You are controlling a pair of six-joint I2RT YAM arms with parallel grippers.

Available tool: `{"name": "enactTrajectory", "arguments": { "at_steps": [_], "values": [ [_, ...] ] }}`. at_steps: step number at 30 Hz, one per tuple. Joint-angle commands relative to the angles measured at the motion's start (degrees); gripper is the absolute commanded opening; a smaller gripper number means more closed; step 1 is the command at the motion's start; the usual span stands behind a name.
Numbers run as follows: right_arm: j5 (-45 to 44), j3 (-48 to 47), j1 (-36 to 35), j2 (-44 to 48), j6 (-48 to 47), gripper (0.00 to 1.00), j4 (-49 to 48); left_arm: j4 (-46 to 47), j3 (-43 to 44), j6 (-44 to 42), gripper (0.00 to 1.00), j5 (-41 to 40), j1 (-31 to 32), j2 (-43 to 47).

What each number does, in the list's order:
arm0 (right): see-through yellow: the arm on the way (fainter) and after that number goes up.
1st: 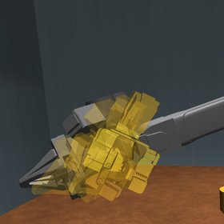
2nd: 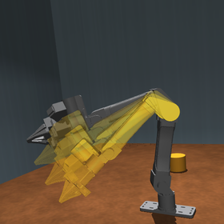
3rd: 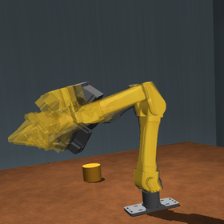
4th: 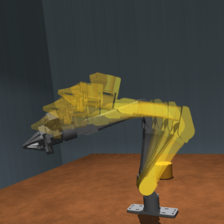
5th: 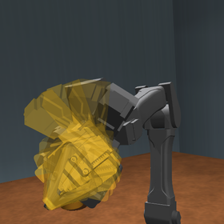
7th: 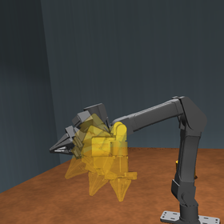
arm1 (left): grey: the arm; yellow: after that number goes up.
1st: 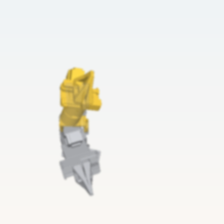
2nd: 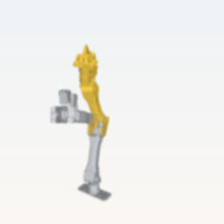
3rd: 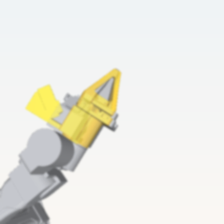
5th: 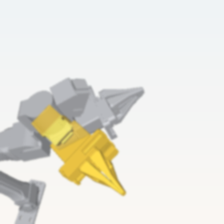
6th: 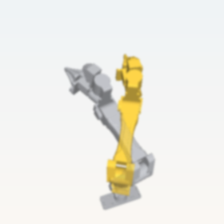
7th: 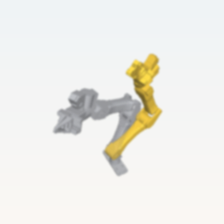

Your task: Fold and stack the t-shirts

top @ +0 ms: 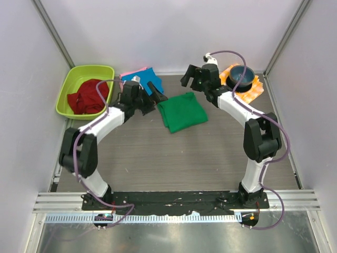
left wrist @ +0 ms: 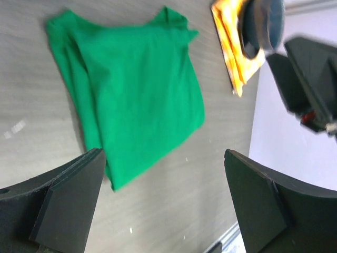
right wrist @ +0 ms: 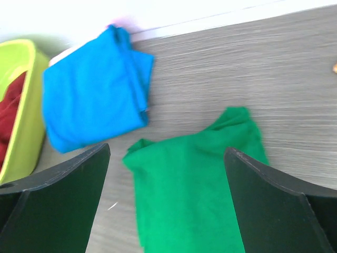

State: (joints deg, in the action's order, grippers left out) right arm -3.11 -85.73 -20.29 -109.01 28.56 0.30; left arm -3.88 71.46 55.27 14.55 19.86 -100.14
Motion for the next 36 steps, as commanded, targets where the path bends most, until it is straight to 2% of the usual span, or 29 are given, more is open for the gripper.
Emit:
{"name": "enactTrajectory", "arguments": {
  "at_steps": [1,2,3,4,9,11,13,15,17,20,27,36],
  "values": [
    [6.1,-2.23,-3.95,1.0,-5.78,0.95,7.77,-1.22,-9.48,-0.07,1.0,-4.08,3.43,9.32],
    [4.71,-3.64,-4.83,0.38,-7.53,0.93,14.32,-1.13,-13.41,0.63,1.0,-4.52,3.87,10.83],
    [-0.7,-5.13,-6.15,0.2,-11.38,0.93,17.08,0.52,-15.72,1.85,1.0,-4.61,4.13,12.06],
    [-4.15,-5.14,-7.38,0.64,-13.85,0.93,19.11,1.41,-19.91,2.21,1.0,-5.48,4.49,14.51],
    [-16.81,-3.65,-14.94,4.33,-24.32,0.94,28.96,3.52,-29.43,3.8,1.0,-6.37,4.49,21.37],
    [-28.56,-2.6,-18.54,5.47,-31.42,0.95,31.08,3.53,-34.08,4.32,1.0,-7.68,4.58,25.14],
    [-36.83,-0.06,-23.29,5.74,-37.92,0.97,31.43,3.53,-37.08,3.63,1.0,-8.21,4.58,27.18],
    [-42.21,3.98,-26.27,6.0,-40.41,0.98,30.47,2.74,-38.76,3.27,1.0,-8.66,4.58,30.25],
    [-44.69,7.05,-27.07,7.74,-43.49,0.98,27.24,2.74,-41.13,3.09,1.0,-8.31,4.58,32.54],
    [-42.34,15.93,-27.0,11.53,-46.39,0.99,15.29,3.53,-44.03,3.53,1.0,-7.25,4.58,36.32],
    [-47.77,10.6,-22.25,5.48,-50.61,0.98,3.24,-0.07,-44.74,1.6,1.0,-6.72,4.58,41.86],
    [-44.79,2.5,-18.03,-5.94,-50.89,0.98,1.02,-0.51,-43.52,0.55,1.0,-6.81,4.58,41.43]
  ]
}}
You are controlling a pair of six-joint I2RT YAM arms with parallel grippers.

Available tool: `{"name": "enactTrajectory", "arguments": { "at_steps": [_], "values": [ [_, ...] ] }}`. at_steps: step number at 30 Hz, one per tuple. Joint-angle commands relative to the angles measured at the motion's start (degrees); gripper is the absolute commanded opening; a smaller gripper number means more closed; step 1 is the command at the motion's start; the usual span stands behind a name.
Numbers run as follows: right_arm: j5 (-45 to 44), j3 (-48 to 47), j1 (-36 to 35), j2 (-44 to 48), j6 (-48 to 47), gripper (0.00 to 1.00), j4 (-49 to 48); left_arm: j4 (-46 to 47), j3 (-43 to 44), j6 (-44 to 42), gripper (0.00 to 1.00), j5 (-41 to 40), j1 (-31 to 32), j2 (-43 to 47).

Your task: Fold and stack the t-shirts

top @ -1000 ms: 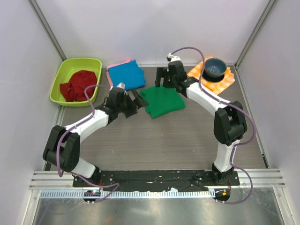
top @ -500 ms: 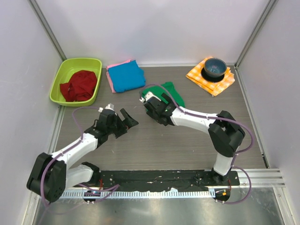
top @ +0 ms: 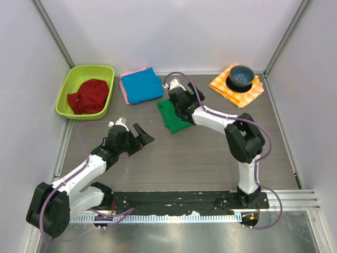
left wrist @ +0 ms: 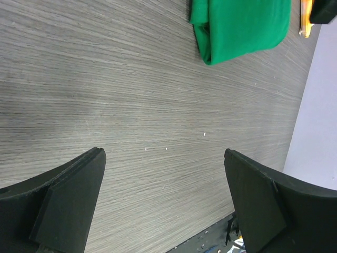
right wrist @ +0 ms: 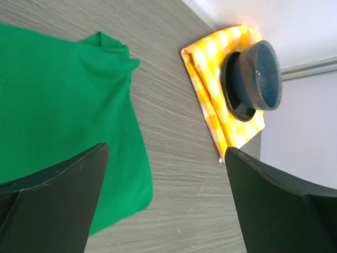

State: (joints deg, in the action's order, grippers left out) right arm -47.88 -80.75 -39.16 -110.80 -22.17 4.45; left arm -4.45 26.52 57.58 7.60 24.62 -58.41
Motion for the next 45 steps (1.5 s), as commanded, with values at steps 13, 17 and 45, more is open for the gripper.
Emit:
{"name": "enactTrajectory", "arguments": {
  "at_steps": [13,17,45],
  "values": [
    [-1.96,5.24,3.65,-4.6,13.89,0.98,6.35,2.86,1.16,-1.77,1.0,2.51,-0.19,-3.64],
    [-2.56,7.97,2.68,-4.85,17.5,0.98,10.49,2.6,1.51,-2.03,1.0,3.13,-0.19,-4.16],
    [-7.9,5.63,-13.67,5.33,56.8,0.98,52.4,-1.88,-1.47,-2.65,1.0,3.04,-0.19,4.36]
  ]
}}
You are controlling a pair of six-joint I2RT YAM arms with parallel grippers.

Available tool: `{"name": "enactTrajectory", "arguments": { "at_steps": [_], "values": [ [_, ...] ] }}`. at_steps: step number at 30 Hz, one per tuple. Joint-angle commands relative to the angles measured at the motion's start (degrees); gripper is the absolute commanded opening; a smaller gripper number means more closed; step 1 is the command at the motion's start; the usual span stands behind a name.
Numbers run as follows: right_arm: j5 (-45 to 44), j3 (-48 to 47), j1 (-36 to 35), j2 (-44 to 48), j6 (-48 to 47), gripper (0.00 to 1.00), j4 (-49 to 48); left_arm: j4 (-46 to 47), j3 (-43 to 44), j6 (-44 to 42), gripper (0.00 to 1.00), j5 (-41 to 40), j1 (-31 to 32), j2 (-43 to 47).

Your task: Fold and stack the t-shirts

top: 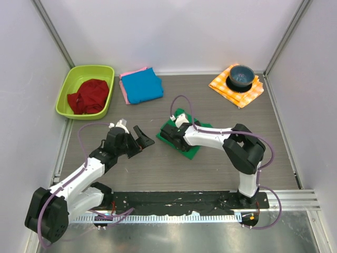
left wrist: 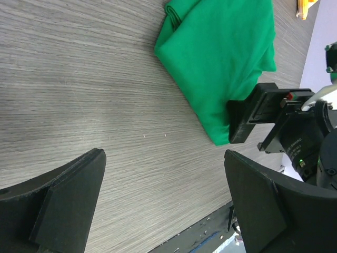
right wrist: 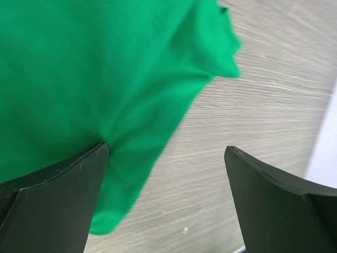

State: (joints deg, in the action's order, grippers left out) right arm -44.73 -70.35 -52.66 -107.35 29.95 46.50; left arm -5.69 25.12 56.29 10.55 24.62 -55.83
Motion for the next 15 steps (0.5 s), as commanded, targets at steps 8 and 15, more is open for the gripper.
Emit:
{"name": "enactTrajectory", "arguments": {
  "at_steps": [8,15],
  "values": [
    [-17.27,-11.13,-9.11,5.21,-17.8,1.0,3.28,-7.12,3.52,-2.86,1.0,-5.78,-0.36,0.64],
    [5.79,-2.35,-15.27,10.05,-24.5,1.0,-3.08,-9.43,9.41,-5.67,1.0,-4.32,-6.24,-7.53]
  ]
}}
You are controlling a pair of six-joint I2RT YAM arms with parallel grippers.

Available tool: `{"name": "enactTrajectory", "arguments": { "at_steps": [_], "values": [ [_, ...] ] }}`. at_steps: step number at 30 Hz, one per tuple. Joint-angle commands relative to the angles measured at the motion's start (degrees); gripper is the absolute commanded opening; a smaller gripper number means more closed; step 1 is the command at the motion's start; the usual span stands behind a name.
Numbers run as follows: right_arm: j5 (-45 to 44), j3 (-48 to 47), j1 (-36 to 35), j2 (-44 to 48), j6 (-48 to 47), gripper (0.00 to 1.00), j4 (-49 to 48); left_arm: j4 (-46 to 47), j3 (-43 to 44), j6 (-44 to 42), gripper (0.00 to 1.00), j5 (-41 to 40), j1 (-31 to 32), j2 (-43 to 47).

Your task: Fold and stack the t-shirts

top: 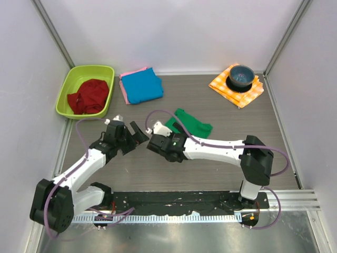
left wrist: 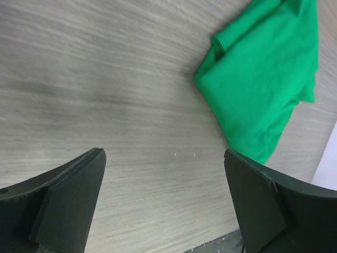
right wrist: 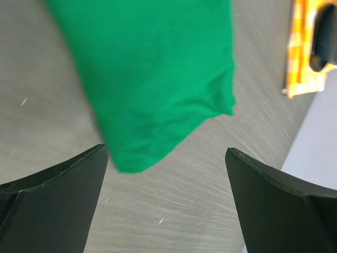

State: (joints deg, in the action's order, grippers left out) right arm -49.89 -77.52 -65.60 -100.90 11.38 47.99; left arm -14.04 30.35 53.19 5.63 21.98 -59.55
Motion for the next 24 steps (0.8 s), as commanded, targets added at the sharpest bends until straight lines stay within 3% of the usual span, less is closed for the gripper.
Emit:
{"name": "enactTrajectory", "arguments": {
  "at_steps": [1,10,24],
  "values": [
    [12.69,6.05,-2.94,4.65,-6.45,1.0,-5.96,0.23,3.93,-1.78,1.0,1.83,-4.22,-4.6],
    [14.82,14.76,-6.03,4.14,-9.09,0.98,-12.21,8.07,1.47,0.6,1.0,2.55,-5.1,-7.42],
    [1.21,14.67,-8.31,-6.76,-16.64,0.98,-23.89,11.14,0.5,-0.28,1.0,3.95,-5.54,-10.15]
  ]
}}
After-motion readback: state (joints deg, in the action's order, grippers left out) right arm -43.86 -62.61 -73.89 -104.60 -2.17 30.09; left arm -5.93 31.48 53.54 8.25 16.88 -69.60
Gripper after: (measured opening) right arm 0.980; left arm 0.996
